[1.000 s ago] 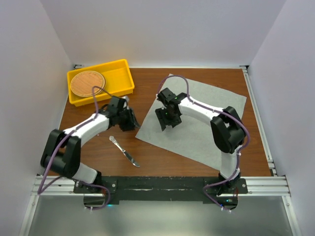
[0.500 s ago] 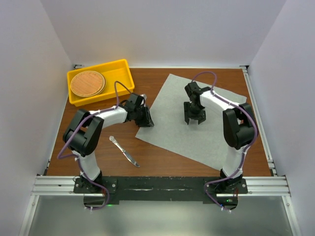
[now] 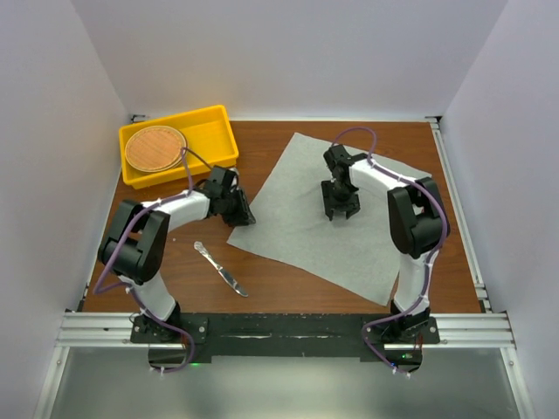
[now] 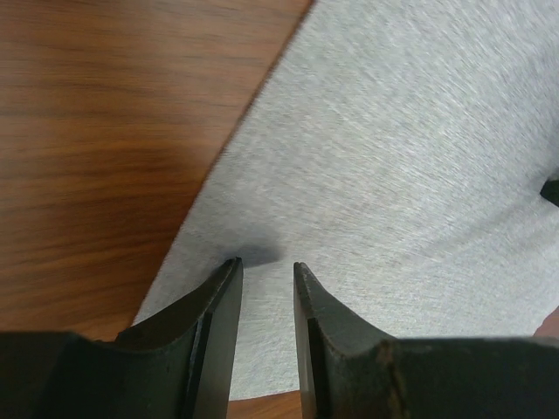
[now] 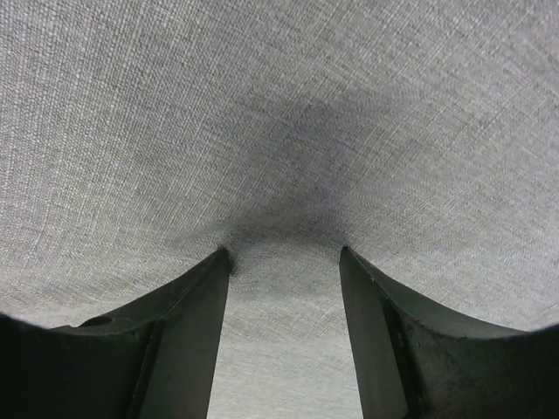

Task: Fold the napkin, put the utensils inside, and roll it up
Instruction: Flatten the napkin out, then fold the napkin

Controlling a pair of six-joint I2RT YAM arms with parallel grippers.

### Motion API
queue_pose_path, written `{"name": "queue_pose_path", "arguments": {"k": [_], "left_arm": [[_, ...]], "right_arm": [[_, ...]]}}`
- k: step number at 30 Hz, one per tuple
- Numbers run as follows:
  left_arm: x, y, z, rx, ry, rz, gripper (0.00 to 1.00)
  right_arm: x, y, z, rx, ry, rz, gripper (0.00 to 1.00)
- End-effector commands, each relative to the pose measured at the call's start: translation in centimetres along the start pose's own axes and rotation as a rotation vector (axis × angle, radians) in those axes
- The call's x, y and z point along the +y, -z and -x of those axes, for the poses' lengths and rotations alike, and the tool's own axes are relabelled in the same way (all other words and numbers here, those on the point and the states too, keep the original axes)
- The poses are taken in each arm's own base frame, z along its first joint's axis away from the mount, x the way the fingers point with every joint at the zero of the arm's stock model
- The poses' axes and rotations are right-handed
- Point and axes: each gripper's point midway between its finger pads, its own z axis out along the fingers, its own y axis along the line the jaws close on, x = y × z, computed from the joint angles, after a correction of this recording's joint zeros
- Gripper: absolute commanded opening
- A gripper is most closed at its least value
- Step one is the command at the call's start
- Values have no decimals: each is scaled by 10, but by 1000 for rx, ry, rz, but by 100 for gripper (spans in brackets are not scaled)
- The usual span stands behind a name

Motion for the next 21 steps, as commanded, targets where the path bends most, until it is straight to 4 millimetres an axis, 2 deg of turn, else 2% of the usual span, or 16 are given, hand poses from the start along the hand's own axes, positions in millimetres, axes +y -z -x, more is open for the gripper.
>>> {"name": "queue_pose_path", "arguments": {"k": [1, 4, 7, 9, 11, 12, 13, 15, 16, 18, 21], "left_arm": [[47, 11, -5, 16, 28, 131, 36], [41, 14, -1, 13, 9, 113, 36], [34, 17, 7, -2, -4, 98, 38], [29, 21, 15, -16, -21, 92, 41], [24, 25, 21, -33, -45, 86, 42], [20, 28, 26, -45, -52, 77, 43], [17, 30, 28, -52, -59, 70, 43], [7, 37, 36, -78, -62, 44, 44], [2, 39, 37, -79, -64, 29, 45], [-8, 43, 42, -95, -61, 1, 45], [-23, 50, 47, -114, -55, -38, 46]], "right_arm": [[20, -9, 19, -38, 49, 39, 57], [31, -9, 22, -28, 67, 51, 57], [31, -6, 14, 1, 62, 37, 57], [28, 10, 7, 6, 53, 36, 57], [22, 20, -8, 23, 43, 29, 59], [21, 40, -6, -22, 35, 49, 60], [17, 43, -18, -2, 23, 47, 64], [12, 63, -23, -37, 7, 56, 68], [9, 63, -34, -19, 0, 50, 69], [5, 73, -38, -46, -20, 57, 70], [0, 62, -56, -27, -65, 66, 67]]}}
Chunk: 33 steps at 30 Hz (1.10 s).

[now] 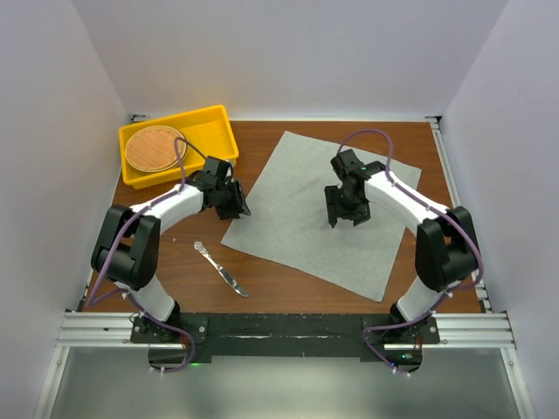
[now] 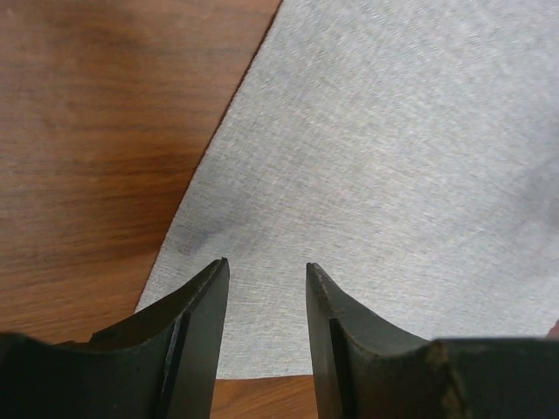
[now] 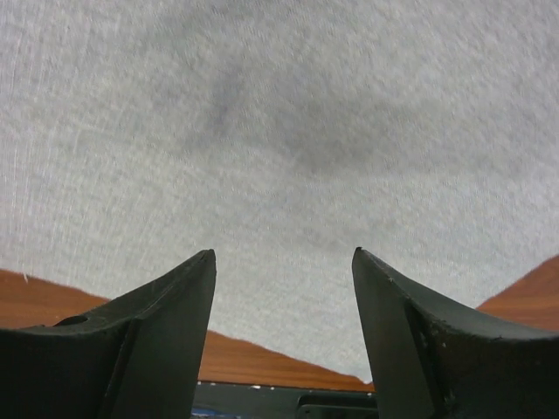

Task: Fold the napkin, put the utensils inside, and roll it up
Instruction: Fold the napkin

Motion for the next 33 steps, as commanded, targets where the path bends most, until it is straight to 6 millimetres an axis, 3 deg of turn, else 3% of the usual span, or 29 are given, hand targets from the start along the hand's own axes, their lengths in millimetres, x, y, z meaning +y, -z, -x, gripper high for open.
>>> {"name": "queue_pose_path", "arguments": {"k": [1, 6, 11, 15, 20, 23, 24, 26, 27, 28, 30, 32, 33], "left_arm": [[-39, 26, 27, -85, -22, -103, 46], [-60, 57, 43, -147, 8, -164, 47], [-72, 98, 55, -234, 43, -200, 49], [-74, 126, 52, -280, 67, -225, 50], [-74, 164, 45, -334, 66, -253, 53], [-75, 184, 41, -347, 55, -264, 54], [-76, 188, 39, -346, 49, -269, 55], [-77, 202, 37, -355, 46, -274, 56], [-78, 207, 37, -361, 45, -275, 56], [-75, 214, 34, -359, 45, -265, 57], [-74, 231, 39, -401, 50, -251, 57], [-68, 253, 39, -438, 58, -222, 57], [-62, 261, 41, -471, 67, -190, 57]], "right_arm": [[-9, -7, -29, 41, -100, 13, 66], [-23, -22, -55, 71, -197, -57, 56], [-30, -25, -77, 92, -295, -87, 55], [-24, -29, -106, 142, -373, -38, 56], [-29, -22, -111, 138, -363, -52, 58], [-24, 0, -75, 24, -246, -22, 63], [-15, 12, -50, -47, -190, 8, 65], [11, 21, -34, -92, 25, 38, 72], [24, 35, -11, -160, 91, 31, 75], [45, 29, -16, -135, 219, 26, 76], [77, 40, 5, -184, 292, 63, 78], [111, 31, 7, -170, 350, 94, 78], [132, 43, 24, -216, 353, 129, 77]]}}
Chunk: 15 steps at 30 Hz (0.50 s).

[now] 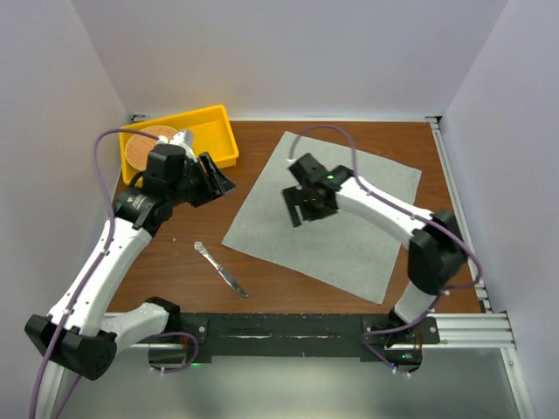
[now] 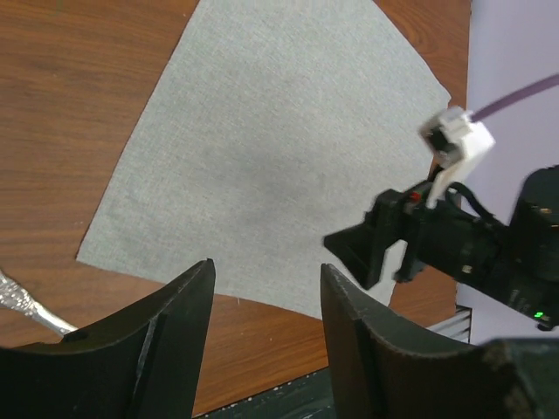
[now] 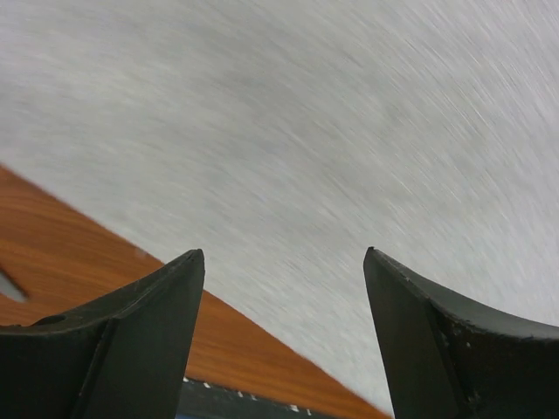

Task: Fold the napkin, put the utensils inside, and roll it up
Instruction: Fold the napkin

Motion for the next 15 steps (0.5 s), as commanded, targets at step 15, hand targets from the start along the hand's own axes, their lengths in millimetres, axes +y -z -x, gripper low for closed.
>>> {"name": "queue_pose_path", "arguments": {"k": [15], "left_arm": [[-1, 236, 79, -738, -24, -48, 57]], "right_arm": [[250, -43, 26, -85, 294, 153, 38]]}}
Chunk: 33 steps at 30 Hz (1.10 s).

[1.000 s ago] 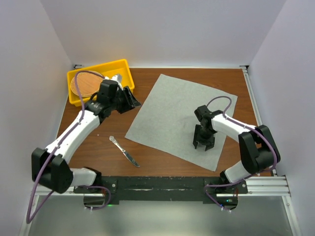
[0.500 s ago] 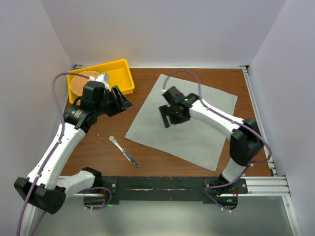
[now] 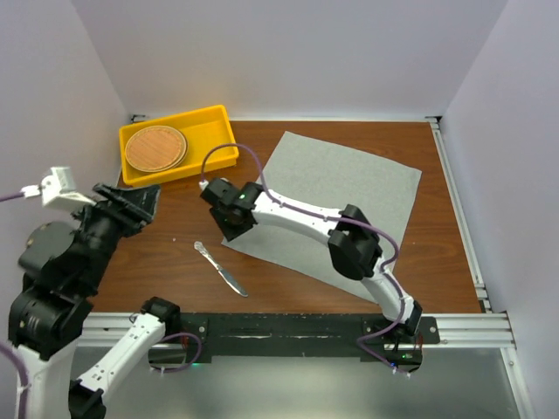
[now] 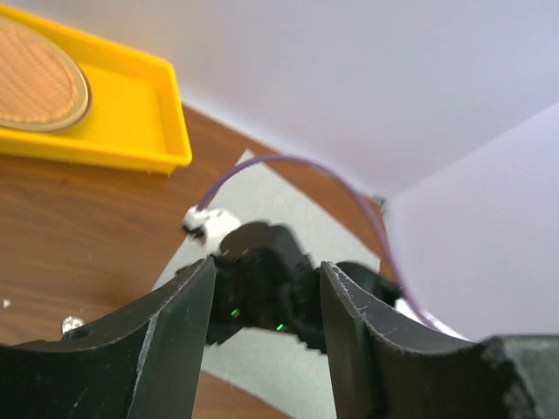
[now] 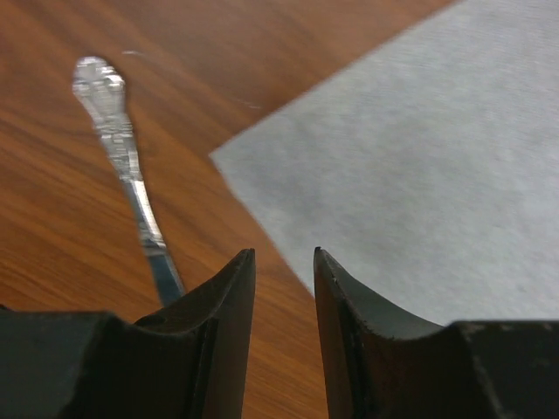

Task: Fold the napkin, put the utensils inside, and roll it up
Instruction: Fold the napkin

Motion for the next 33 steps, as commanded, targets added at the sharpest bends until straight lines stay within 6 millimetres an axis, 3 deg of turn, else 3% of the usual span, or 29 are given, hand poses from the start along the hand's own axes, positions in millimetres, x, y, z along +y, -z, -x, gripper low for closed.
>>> {"name": "queue_pose_path", "arguments": {"k": [1, 5, 12, 26, 33], "left_arm": [[0, 16, 32, -125, -51, 1, 57], [-2, 28, 31, -97, -124, -22, 59], [3, 32, 26, -59, -178, -11, 64], [3, 27, 19, -20, -206, -6, 65], [4, 25, 21, -23, -208, 7, 65]], "right_arm": [[36, -2, 6, -38, 38, -29, 41], [53, -9, 11, -73, 74, -34, 46], [57, -23, 14, -82, 96, -39, 52], [47, -46, 13, -72, 187, -75, 55], [42, -59, 0, -29, 147, -43, 53]]}}
